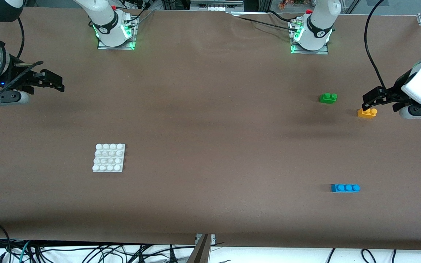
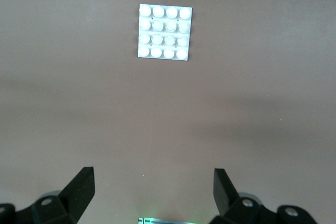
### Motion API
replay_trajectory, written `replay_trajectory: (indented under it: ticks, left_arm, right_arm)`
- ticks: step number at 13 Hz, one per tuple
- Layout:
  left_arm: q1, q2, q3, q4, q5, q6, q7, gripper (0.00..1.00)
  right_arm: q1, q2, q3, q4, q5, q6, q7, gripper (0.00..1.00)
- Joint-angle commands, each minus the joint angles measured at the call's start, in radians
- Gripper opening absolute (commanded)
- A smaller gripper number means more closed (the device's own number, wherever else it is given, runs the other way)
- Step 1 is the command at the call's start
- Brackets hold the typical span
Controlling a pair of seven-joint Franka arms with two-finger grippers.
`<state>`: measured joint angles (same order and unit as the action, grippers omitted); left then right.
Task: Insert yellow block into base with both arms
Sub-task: 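Move the right gripper out toward the white base plate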
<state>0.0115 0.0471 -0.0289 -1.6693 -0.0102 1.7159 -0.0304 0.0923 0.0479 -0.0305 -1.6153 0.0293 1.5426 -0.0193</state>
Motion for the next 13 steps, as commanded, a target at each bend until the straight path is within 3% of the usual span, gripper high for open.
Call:
replay_trajectory:
  ticks: [1, 13]
  left_arm:
    - [-0.008, 0.014, 0.004, 0.034, 0.001, -0.024, -0.011, 1.00]
    - [-0.008, 0.014, 0.004, 0.034, 0.001, -0.024, -0.011, 1.00]
  right_arm:
    - [-0.020, -0.010, 0.018, -0.006, -0.012, -0.004, -0.021, 1.00]
    - [-0.020, -0.008, 0.020, -0.006, -0.039, 0.002, -0.010, 1.00]
